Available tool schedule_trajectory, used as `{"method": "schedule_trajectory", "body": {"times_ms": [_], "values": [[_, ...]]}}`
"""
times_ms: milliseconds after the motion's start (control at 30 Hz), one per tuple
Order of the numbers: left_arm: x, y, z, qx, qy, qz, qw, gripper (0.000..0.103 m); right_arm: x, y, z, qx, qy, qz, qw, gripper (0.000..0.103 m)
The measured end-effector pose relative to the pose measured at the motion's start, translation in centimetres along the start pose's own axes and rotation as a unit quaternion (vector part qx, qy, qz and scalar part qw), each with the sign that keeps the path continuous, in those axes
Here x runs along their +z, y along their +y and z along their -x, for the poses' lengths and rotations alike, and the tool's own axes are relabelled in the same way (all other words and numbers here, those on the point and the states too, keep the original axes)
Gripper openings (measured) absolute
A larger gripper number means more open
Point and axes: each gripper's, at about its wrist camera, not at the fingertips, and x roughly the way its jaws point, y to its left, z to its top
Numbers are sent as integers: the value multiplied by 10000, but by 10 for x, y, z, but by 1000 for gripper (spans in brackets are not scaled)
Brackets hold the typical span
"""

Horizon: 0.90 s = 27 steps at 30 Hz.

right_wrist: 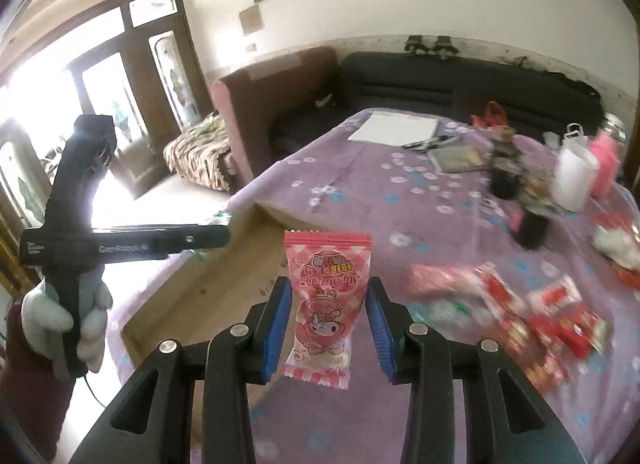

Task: Organize snacks
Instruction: 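Carry both packets to the box and open both grippers to drop them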

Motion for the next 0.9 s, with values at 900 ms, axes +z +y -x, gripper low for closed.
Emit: {"method": "schedule_trajectory", "body": {"times_ms": [900], "values": [[-1, 50, -52, -70, 170, 958, 9952, 44, 13, 11, -132, -227, 692, -155, 9972, 51]]}}
